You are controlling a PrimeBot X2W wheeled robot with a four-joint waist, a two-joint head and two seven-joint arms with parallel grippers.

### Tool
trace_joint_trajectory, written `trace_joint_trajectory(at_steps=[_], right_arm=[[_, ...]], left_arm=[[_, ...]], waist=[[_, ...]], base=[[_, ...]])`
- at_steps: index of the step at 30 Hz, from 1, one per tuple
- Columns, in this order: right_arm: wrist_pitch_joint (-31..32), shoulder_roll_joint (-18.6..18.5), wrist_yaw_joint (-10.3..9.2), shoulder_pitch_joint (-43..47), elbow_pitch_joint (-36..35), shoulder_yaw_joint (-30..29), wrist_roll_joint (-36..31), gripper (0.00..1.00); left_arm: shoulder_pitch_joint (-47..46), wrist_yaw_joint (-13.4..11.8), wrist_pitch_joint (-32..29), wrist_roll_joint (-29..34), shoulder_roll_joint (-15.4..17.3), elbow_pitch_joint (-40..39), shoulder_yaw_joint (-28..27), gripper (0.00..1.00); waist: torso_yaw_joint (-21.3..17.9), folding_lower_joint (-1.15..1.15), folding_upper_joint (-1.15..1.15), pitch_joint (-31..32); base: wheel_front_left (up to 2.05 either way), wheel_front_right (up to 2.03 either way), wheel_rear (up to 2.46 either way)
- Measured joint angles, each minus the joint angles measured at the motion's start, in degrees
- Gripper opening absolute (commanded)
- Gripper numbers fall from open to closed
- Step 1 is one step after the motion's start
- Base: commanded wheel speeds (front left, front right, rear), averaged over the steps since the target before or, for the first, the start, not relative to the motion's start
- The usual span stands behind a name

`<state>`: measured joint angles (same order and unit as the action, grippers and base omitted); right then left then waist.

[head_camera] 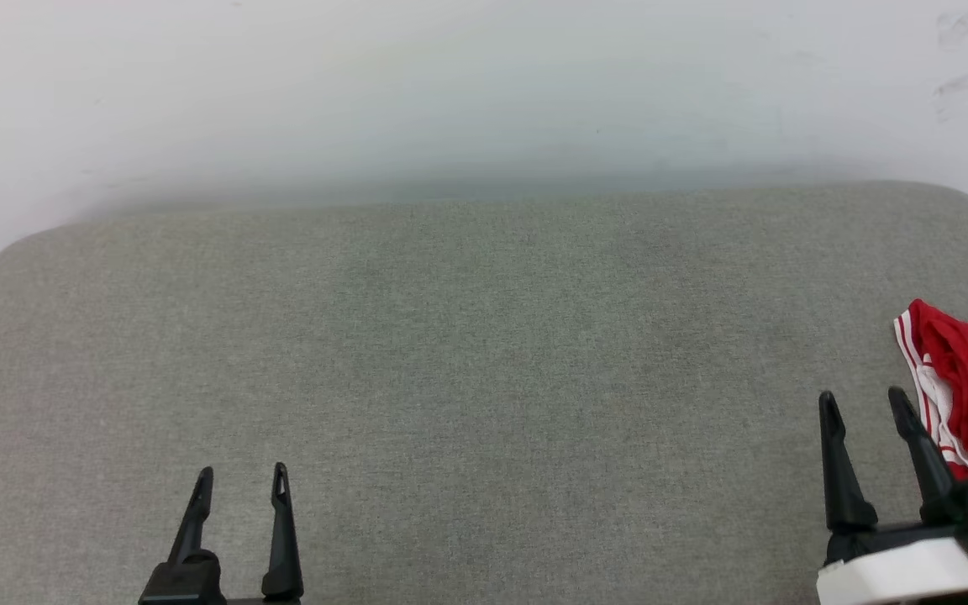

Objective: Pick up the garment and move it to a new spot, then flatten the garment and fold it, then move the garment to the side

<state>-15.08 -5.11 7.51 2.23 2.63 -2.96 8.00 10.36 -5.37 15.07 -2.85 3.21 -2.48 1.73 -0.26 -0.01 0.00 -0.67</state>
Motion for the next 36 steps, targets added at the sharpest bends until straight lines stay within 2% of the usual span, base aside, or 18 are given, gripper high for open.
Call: trace_joint_trajectory(at_steps=[13,14,19,36], right_arm=[[0.0,1.8,0.0,4.46,-3.07,0.79,-0.19,1.0],[0.01,1.82,0.01,4.46,-2.65,0.82,-0.14,0.0],[0.35,1.83,0.0,4.86,-0.31,0.99,0.8,0.0],[3.85,1.54,0.0,3.28,2.13,1.15,18.97,0.0]], left_arm=[[0.33,3.2,0.0,-1.65,-0.21,0.96,-1.02,1.0],[0.35,3.2,-0.01,-1.71,-0.21,1.38,-1.01,0.0],[0.69,3.21,-0.29,-2.85,-0.31,3.78,-0.68,0.0],[-1.9,4.98,-3.78,-21.74,0.26,6.54,-1.0,0.0]], waist=[[-0.04,0.0,0.0,0.2],[-0.04,0.0,0.0,0.2],[-0.04,0.0,0.0,0.2],[0.0,0.0,0.0,0.24]], base=[[0.0,0.0,0.0],[0.0,0.0,0.0],[0.0,0.0,0.0],[0.0,0.0,0.0]])
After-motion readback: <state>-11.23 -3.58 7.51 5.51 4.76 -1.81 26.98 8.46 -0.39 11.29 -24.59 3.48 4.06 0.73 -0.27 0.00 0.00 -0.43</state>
